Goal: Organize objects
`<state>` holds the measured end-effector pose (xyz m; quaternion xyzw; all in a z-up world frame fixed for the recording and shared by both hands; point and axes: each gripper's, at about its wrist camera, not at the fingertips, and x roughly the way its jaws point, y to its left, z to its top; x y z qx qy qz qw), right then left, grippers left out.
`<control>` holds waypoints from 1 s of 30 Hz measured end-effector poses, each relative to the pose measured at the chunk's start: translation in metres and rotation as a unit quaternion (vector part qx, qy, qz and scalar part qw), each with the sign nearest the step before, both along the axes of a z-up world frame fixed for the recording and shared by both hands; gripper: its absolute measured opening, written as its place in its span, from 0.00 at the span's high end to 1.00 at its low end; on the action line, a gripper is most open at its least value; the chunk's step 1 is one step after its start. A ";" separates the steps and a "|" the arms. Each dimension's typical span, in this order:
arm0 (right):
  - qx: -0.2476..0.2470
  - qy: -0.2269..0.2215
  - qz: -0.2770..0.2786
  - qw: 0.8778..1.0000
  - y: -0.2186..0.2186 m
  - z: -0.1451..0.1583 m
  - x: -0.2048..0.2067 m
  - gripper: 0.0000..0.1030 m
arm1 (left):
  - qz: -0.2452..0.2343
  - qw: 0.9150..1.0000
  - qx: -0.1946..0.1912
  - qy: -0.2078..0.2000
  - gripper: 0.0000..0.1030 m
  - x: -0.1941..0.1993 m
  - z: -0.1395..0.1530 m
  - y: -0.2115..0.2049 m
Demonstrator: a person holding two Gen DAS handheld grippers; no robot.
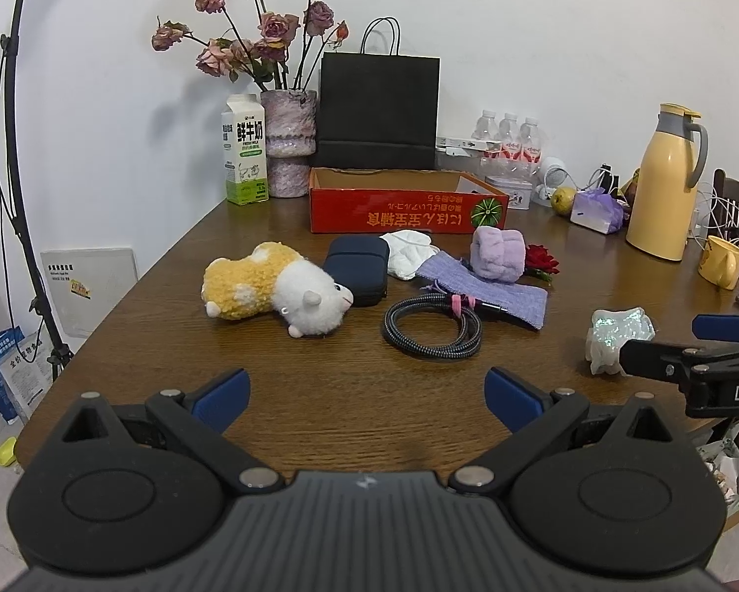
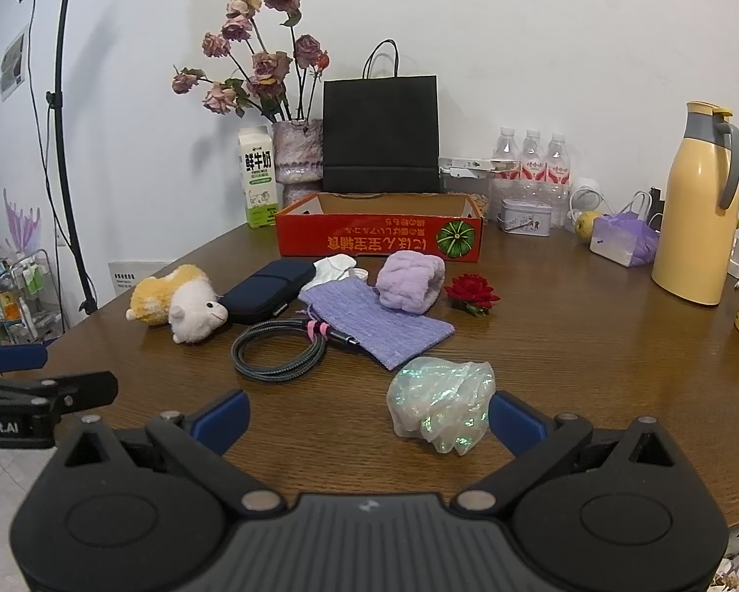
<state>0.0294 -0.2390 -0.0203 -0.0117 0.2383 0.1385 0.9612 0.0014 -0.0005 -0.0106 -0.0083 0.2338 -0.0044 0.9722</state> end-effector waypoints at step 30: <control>-0.021 0.006 -0.013 1.000 -0.014 -0.033 0.056 0.00 | -0.006 1.000 -0.014 0.006 0.00 0.055 -0.022 -0.002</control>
